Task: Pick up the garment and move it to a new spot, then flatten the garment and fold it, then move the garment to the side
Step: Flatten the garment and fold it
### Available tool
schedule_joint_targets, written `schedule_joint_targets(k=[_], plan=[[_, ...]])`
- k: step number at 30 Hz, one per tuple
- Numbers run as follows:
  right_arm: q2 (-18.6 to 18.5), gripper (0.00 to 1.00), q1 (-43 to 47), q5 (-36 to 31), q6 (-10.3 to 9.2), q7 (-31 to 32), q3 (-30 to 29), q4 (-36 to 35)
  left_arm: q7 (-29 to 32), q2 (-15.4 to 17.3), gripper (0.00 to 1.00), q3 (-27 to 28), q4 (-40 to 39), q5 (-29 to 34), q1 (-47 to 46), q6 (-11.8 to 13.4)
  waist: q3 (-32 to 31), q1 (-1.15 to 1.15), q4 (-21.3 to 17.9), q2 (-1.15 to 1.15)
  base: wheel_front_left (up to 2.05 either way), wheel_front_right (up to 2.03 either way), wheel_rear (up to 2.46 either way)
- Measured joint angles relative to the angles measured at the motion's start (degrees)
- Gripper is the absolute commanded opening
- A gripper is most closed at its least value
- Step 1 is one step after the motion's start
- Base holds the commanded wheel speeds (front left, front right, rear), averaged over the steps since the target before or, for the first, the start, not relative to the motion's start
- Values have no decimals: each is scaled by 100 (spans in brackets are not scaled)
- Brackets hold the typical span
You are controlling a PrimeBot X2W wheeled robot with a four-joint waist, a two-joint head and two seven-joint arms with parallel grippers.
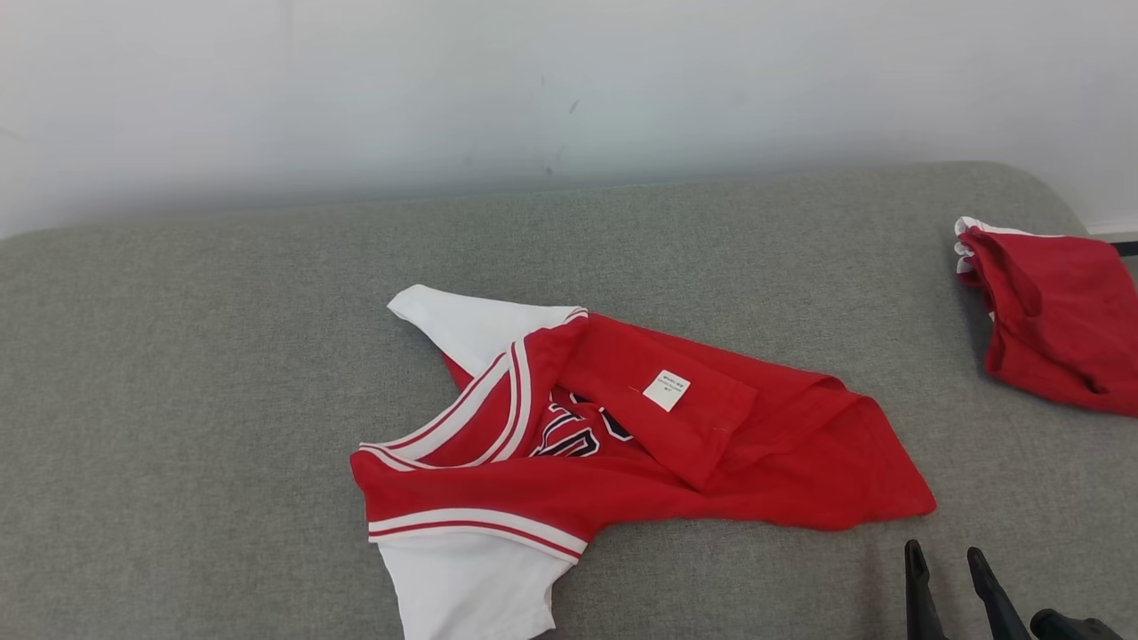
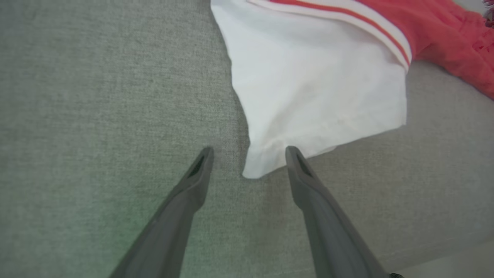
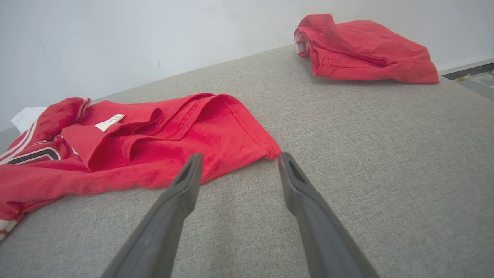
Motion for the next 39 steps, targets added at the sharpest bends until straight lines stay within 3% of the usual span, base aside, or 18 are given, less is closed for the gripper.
schedule_joint_targets(k=[1, 2, 9, 18, 28, 34, 36, 39], plan=[[-1, 100, 0, 1, 0, 0, -1, 2, -8, 9, 41, -7, -1, -8, -24, -35, 3, 0, 9, 0, 0, 0, 0], [-1, 100, 0, 1, 0, 0, -4, 4, -7, 21, 0, -31, 1, -16, -53, -85, 6, 0, 19, 0, 0, 0, 0], [-13, 100, -65, 55, 0, -1, -22, 81, 152, 93, 0, -90, 58, -140, -84, -279, -3, 0, 148, 0, 0, 0, 0], [-203, 100, -266, 245, 0, 0, -58, 782, -18, 363, 0, 243, -185, -294, -69, -180, -41, 0, 408, 0, 0, 0, 0], [-305, 100, -609, 248, 0, 0, -182, 1406, -114, 390, 0, 375, -292, -360, -90, -122, 18, 0, 474, 0, 0, 0, 0], [-323, 100, -1060, 327, 0, 0, 26, 1862, -144, 420, 0, 375, -314, -363, -171, -121, 108, 0, 460, 0, 0, 0, 0], [-358, 91, -1199, 364, 0, 0, 105, 2039, -160, 426, 0, 371, -327, -361, -193, -121, 140, 0, 458, 0, 0, 0, 0], [-411, 47, -1358, 411, 0, -1, 158, 2307, -160, 443, 0, 360, -326, -360, -232, -114, 170, 0, 474, 0, 0, 0, 0]])
